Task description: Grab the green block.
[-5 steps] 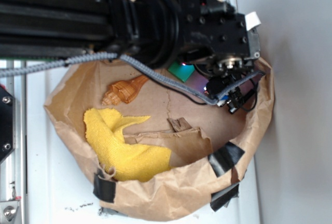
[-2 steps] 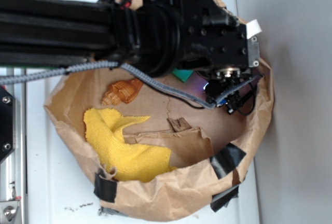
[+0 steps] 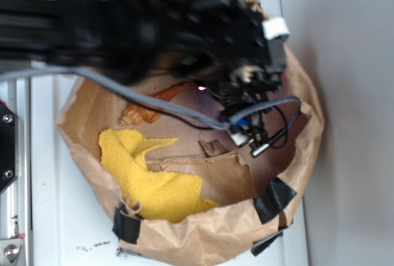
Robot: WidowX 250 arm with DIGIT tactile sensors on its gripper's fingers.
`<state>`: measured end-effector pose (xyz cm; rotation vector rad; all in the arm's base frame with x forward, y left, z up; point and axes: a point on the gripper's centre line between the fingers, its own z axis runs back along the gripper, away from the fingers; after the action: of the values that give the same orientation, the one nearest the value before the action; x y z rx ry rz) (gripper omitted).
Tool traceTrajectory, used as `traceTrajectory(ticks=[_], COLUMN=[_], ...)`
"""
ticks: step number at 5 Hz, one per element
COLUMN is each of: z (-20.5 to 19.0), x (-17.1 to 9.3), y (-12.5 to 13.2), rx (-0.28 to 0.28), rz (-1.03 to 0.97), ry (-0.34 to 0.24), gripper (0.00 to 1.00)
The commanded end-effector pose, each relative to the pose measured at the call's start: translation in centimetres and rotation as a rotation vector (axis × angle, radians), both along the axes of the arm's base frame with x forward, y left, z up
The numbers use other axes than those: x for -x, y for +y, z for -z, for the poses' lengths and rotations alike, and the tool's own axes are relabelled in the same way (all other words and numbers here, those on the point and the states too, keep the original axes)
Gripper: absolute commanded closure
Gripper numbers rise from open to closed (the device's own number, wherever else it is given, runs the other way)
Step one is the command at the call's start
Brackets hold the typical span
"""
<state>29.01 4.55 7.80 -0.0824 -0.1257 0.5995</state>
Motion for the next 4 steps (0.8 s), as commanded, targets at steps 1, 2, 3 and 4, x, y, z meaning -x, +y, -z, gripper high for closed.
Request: traceTrajectory(ticks=[1,2,3,4], z=[0.3,1.0,2.4,3.4], x=[0.5,-1.1,-2.5,-3.3], y=[3.0,4.0,4.0,3.0], rx=[-0.086,-0.105,-0.113,-0.105], rz=[-0.046,-0.101,-0.120,-0.109], ry=[-0.053,-0.042,-0.014,-0.011], gripper=[0.00,0.00,0.00,0.00])
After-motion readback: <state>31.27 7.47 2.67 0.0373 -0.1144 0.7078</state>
